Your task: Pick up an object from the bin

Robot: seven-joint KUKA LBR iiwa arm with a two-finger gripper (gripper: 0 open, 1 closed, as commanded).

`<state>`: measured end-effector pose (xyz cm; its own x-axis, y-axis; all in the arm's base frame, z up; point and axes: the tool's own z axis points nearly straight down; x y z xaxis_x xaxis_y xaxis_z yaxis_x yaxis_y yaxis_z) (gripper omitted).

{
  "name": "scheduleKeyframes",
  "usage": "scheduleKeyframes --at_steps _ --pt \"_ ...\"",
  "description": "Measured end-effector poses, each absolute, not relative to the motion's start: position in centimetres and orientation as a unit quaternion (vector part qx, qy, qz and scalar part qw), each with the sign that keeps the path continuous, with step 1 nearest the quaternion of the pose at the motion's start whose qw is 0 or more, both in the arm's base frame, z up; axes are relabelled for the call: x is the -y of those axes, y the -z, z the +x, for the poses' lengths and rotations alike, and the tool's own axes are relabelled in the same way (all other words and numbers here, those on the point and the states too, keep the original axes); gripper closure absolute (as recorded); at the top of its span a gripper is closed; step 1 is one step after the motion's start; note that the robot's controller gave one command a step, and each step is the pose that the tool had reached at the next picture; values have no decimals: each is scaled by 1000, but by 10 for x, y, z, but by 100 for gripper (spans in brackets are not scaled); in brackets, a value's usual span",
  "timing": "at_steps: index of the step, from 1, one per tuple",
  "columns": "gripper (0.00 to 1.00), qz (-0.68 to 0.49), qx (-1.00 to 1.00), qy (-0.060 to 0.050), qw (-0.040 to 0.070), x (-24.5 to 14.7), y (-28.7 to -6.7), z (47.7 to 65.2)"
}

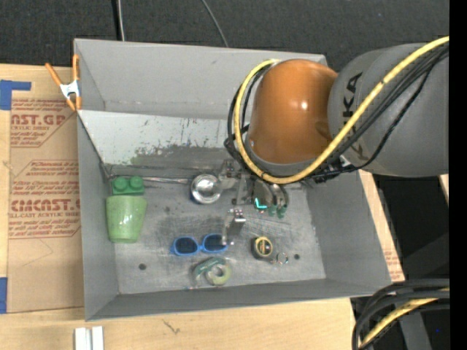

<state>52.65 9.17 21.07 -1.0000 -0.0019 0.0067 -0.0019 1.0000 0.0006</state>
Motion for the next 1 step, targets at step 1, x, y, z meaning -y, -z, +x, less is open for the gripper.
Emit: scheduleKeyframes --at_steps 1 --pt "0 98 995 1 -3 -109 -87 522"
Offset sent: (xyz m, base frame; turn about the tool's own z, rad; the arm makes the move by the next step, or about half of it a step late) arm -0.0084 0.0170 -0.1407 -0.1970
